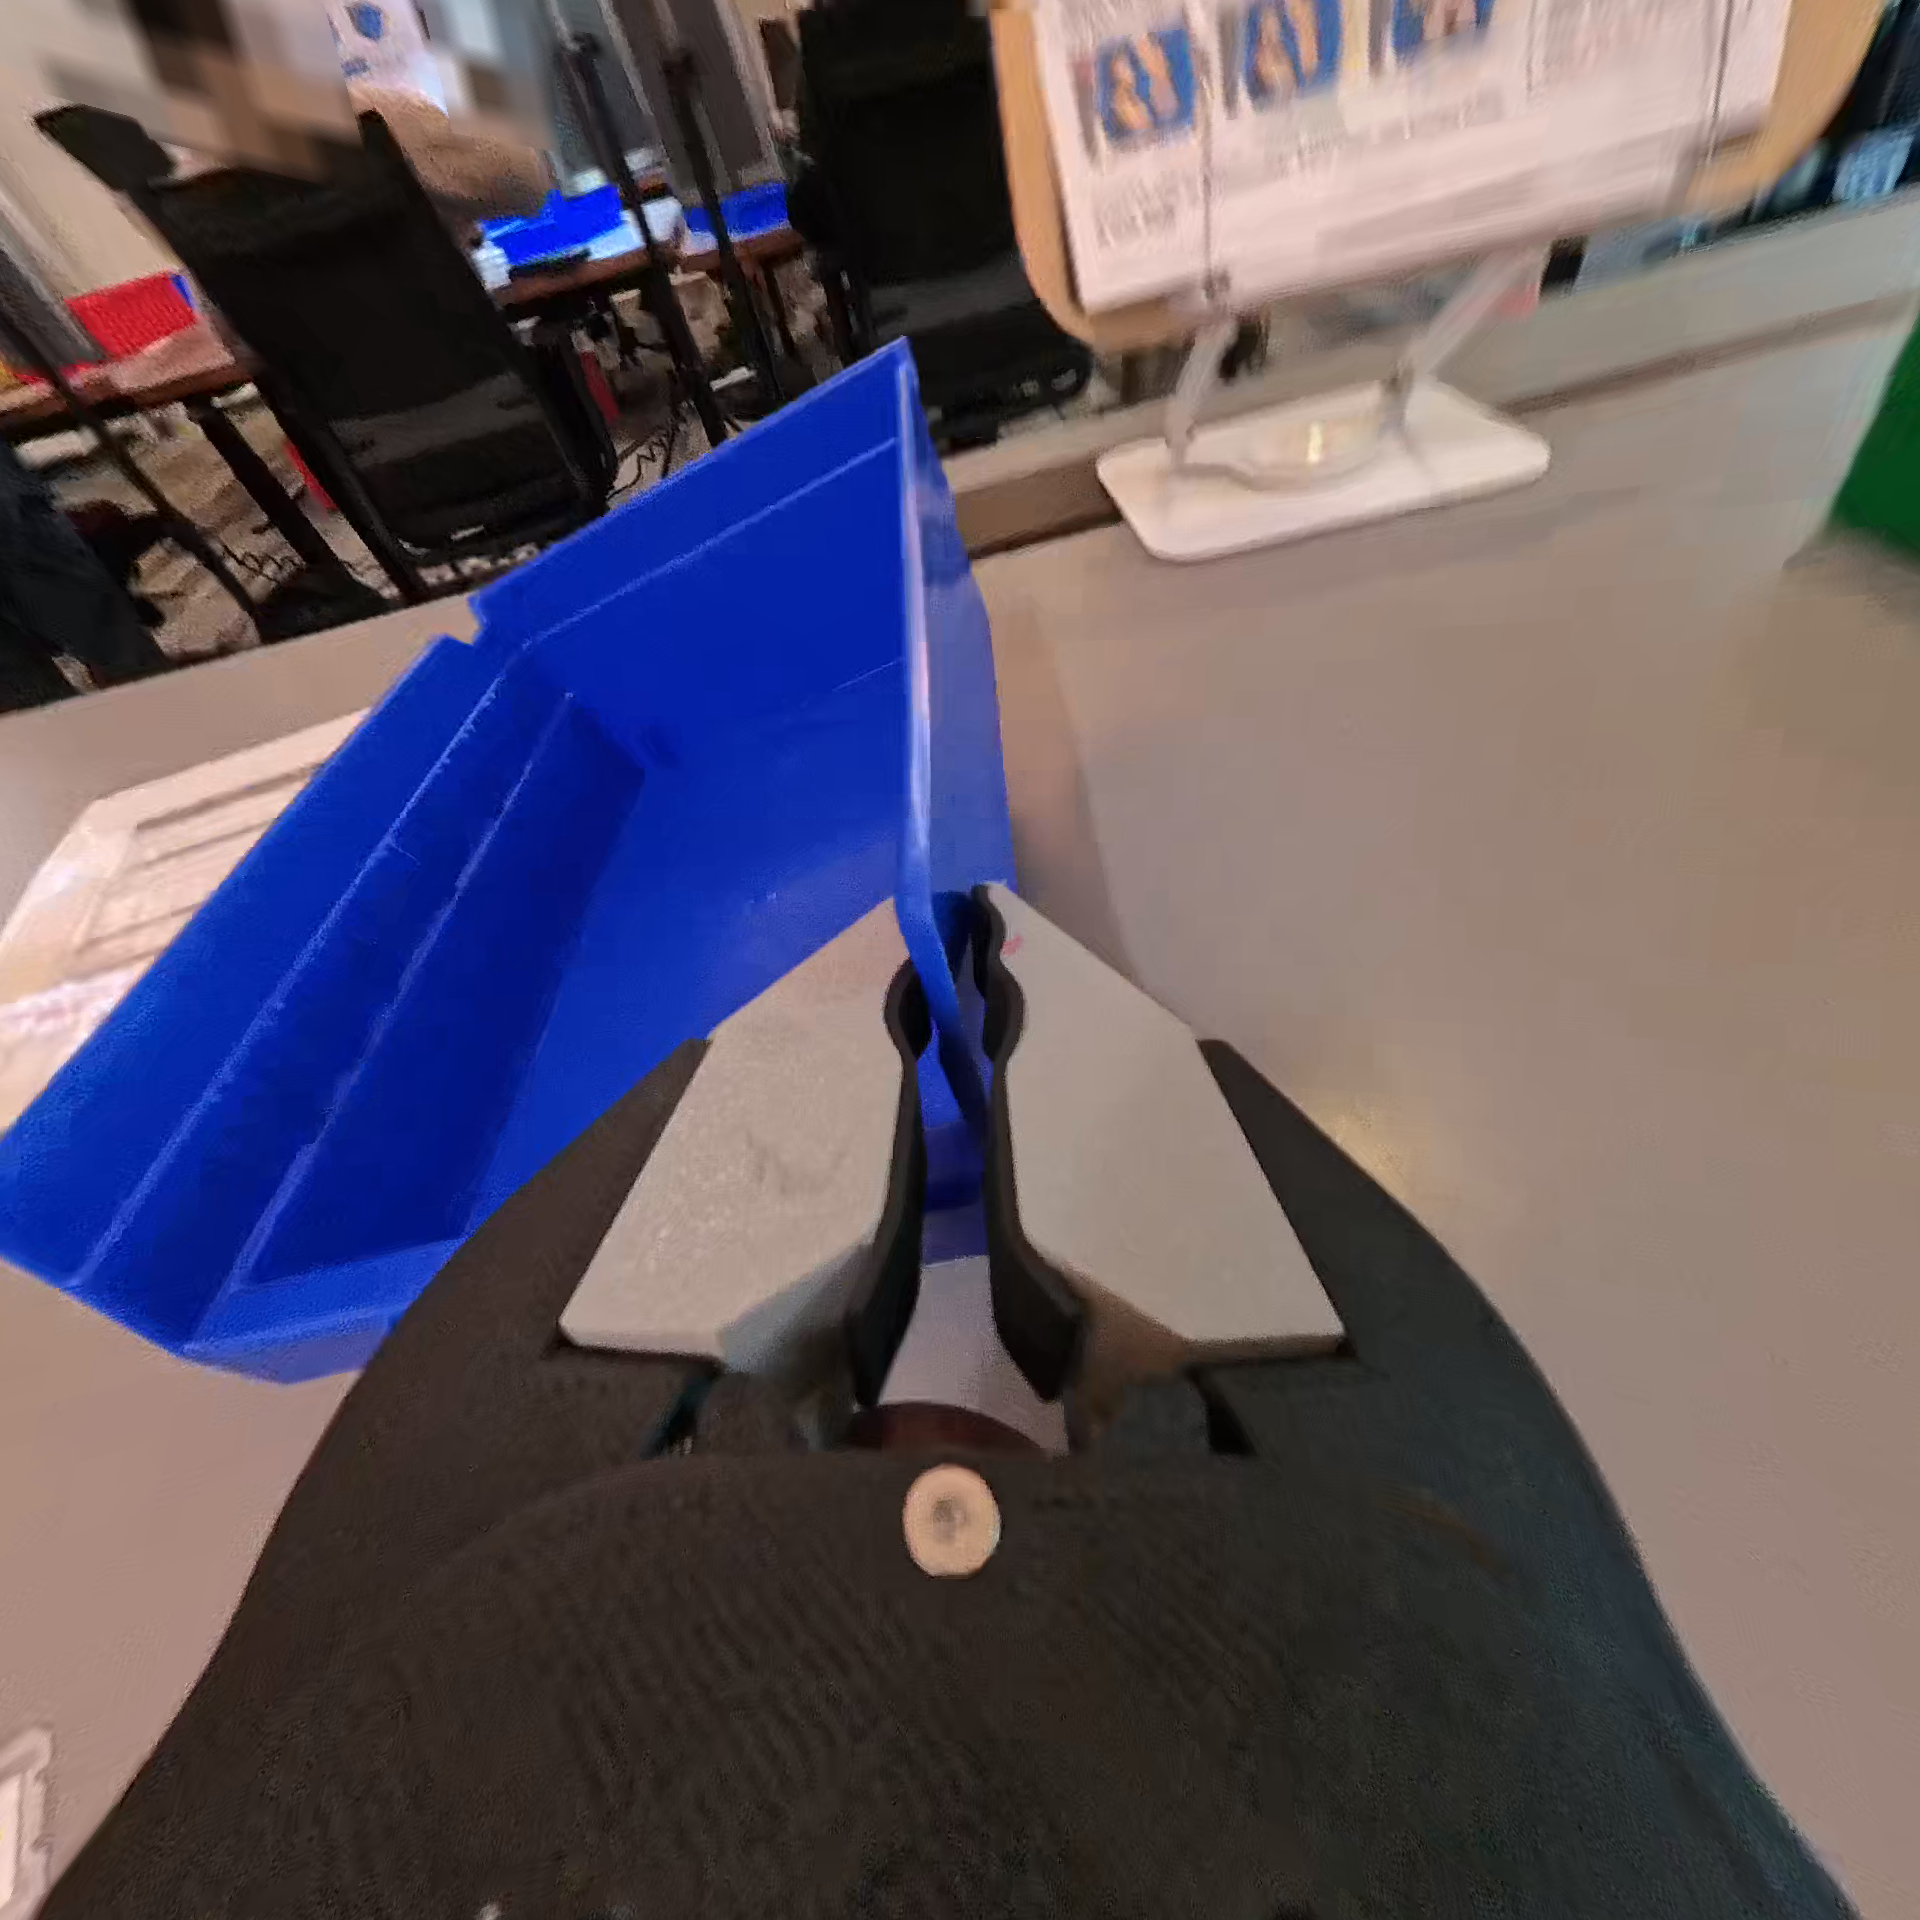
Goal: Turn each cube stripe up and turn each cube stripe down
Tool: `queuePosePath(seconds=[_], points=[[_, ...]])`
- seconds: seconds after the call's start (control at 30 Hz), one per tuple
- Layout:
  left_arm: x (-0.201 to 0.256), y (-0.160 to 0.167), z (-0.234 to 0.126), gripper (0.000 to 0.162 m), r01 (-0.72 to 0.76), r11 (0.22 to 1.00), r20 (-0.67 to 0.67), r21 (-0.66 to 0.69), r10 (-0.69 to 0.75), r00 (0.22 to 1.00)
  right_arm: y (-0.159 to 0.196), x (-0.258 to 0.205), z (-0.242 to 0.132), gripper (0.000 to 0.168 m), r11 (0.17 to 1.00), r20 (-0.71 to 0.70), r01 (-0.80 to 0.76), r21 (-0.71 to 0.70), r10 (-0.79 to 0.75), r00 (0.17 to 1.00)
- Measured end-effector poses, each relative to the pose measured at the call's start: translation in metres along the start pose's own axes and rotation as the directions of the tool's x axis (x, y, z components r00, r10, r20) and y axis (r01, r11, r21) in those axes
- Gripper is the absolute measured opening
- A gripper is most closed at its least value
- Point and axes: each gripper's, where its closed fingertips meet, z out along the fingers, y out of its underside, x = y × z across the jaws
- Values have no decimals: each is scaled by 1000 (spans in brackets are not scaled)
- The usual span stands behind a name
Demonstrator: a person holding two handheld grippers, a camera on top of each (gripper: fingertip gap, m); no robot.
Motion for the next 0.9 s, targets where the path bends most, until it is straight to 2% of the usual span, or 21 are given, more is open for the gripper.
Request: queuePosePath(seconds=[0.07,0.33,0.43,0.5,0.6,0.67,0.73,0.83,0.9], points=[[-10,-19,-17,2,37,998,5,49,-38,999,-13,-34,8,25,1000,6,2,9,-2,1000],[-7,-106,-85,3,-9,966,-4,257,10,1000,-88,-196,60,25,999,128,0,45,-5,992],[-10,-117,-104,3,-41,956,27,289,35,999,-118,-270,82,28,998,190,13,69,-26,981],[-18,-117,-114,3,-56,953,61,298,39,997,-139,-316,89,33,997,297,-14,77,-9,955],[-35,-116,-128,2,-58,949,117,310,22,993,-164,-359,85,29,991,423,-96,94,48,905],[-46,-115,-138,2,-72,945,151,319,24,988,-182,-364,61,29,972,501,-160,170,55,864],[-49,-115,-147,2,-95,939,174,330,38,984,-194,-349,28,28,942,560,-206,265,24,828],[-40,-117,-155,3,-113,922,163,370,55,985,-192,-287,1,21,900,502,-209,383,-13,865],[-31,-119,-159,3,-99,911,132,400,50,990,-176,-233,15,0,913,424,-180,366,9,906]])
